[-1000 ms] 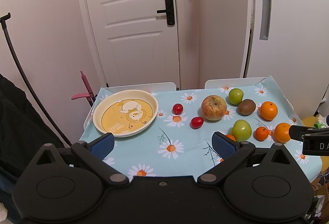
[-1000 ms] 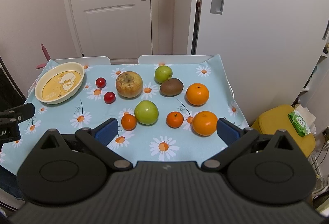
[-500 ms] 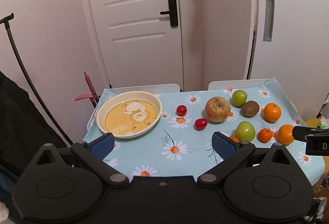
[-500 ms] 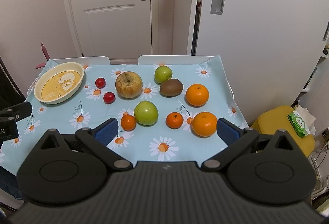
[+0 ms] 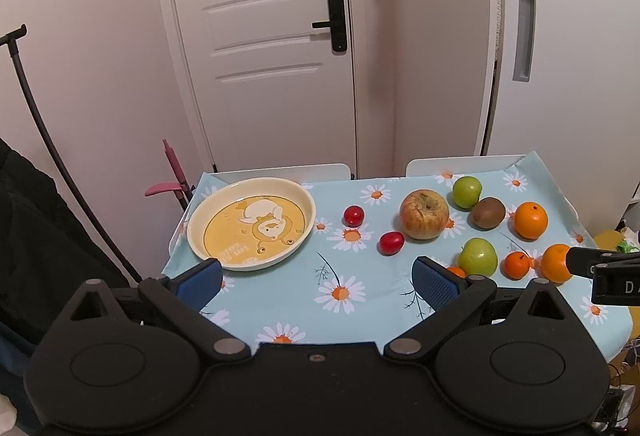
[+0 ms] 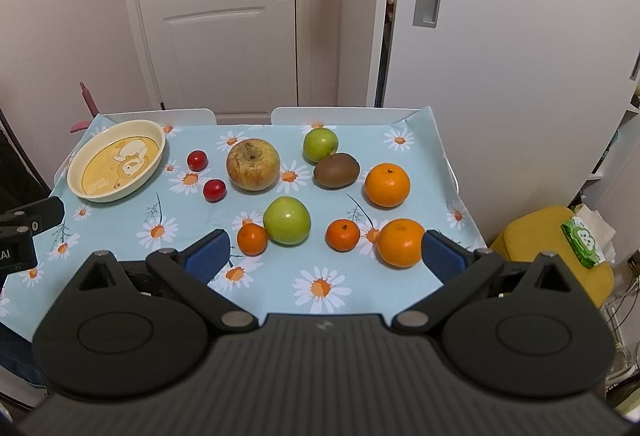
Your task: Organize fruits
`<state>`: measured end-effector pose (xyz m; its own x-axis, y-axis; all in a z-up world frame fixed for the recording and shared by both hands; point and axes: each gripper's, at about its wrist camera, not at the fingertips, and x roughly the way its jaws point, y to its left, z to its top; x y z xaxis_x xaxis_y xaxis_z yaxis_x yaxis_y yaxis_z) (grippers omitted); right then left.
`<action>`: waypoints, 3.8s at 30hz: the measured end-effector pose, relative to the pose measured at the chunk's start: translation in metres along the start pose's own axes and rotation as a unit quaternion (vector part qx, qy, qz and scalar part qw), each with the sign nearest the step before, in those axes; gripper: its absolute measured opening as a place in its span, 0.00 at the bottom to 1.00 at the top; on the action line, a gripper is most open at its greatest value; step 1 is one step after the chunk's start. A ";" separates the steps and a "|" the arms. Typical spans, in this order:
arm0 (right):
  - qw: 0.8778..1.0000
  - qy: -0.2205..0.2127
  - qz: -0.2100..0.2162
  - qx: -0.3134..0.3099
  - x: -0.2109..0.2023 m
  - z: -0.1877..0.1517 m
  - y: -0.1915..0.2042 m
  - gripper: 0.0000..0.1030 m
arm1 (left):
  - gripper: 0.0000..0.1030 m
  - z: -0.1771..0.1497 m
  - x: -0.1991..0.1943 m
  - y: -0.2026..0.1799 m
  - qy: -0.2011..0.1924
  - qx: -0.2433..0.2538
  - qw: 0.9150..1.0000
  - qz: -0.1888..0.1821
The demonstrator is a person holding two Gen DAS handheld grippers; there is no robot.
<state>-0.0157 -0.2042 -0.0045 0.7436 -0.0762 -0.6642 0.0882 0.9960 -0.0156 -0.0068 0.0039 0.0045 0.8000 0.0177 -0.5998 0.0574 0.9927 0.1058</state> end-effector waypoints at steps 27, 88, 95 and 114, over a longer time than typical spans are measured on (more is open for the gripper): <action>1.000 0.003 -0.002 0.000 0.001 0.002 0.000 1.00 | 0.99 0.004 0.003 -0.001 0.003 0.002 1.000 -0.002; 0.994 0.048 0.062 -0.076 0.170 -0.041 -0.097 0.82 | 0.38 -0.050 0.175 -0.152 0.056 0.148 0.984 -0.082; 0.994 0.050 0.059 -0.080 0.178 -0.037 -0.094 0.79 | 0.38 -0.051 0.172 -0.152 0.056 0.148 0.984 -0.078; 0.992 0.032 0.086 -0.087 0.144 0.004 -0.074 0.71 | 0.38 -0.022 0.125 -0.110 0.035 0.095 0.995 -0.016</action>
<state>0.0874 -0.2889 -0.0965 0.6937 0.0939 -0.7141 -0.1571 0.9873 -0.0227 0.0741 -0.1002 -0.0996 0.7530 0.0010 -0.6580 0.1990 0.9528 0.2291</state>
